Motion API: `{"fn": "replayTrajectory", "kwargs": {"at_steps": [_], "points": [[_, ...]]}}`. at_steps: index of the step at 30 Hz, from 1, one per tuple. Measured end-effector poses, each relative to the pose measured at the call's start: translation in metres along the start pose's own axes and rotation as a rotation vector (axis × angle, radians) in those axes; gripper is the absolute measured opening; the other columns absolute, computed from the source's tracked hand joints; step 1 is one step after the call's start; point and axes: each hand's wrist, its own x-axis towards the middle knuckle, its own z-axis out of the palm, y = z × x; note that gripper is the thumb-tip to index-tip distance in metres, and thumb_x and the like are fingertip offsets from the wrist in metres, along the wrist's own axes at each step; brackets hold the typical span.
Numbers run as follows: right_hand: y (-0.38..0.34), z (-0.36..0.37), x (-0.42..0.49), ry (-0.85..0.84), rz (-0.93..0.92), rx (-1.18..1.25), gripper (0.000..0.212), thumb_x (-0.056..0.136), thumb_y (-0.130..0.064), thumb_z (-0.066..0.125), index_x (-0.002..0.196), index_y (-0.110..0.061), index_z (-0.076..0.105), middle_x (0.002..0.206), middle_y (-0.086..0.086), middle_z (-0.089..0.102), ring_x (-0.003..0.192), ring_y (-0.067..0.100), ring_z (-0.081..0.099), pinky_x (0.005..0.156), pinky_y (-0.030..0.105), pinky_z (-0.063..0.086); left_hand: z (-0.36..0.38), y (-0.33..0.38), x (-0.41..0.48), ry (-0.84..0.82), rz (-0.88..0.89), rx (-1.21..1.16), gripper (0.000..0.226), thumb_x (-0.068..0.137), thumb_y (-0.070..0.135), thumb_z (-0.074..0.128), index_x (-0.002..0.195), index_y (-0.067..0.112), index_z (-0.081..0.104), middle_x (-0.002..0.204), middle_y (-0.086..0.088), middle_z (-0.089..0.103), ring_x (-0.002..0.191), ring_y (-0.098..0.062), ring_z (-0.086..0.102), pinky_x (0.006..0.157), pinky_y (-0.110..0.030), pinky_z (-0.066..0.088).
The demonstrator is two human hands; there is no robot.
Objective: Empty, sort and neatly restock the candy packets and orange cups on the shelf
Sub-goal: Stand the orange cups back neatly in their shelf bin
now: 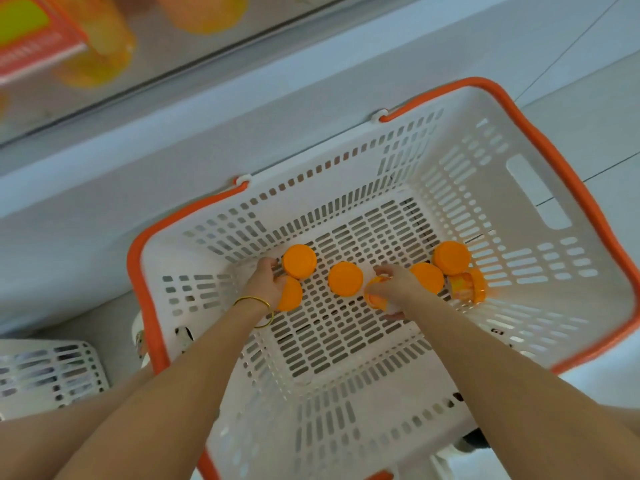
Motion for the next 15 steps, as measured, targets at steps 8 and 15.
{"fn": "replayTrajectory", "kwargs": {"at_steps": [8,15], "points": [[0.003,-0.004,-0.002,0.302,-0.368,0.089,0.035,0.082,-0.024,0.071,0.1,-0.015,0.042,0.085,0.002,0.047,0.068,0.015,0.045,0.054,0.023,0.035,0.007,0.004,-0.006,0.019,0.104,0.225,0.074,0.094,0.035,0.046,0.148,0.035,-0.005,0.149,-0.015,0.024,0.129,-0.04,0.035,0.106,-0.049,0.033],[0.012,-0.004,0.019,0.184,-0.541,-0.193,0.072,0.081,-0.011,0.072,0.142,-0.021,0.036,0.141,0.005,0.035,0.127,0.02,0.038,0.098,0.025,0.033,0.032,0.008,-0.006,0.186,0.151,0.449,0.09,0.086,0.066,0.037,0.146,0.031,-0.021,0.142,-0.014,0.025,0.12,-0.036,0.036,0.087,-0.045,0.042]]}}
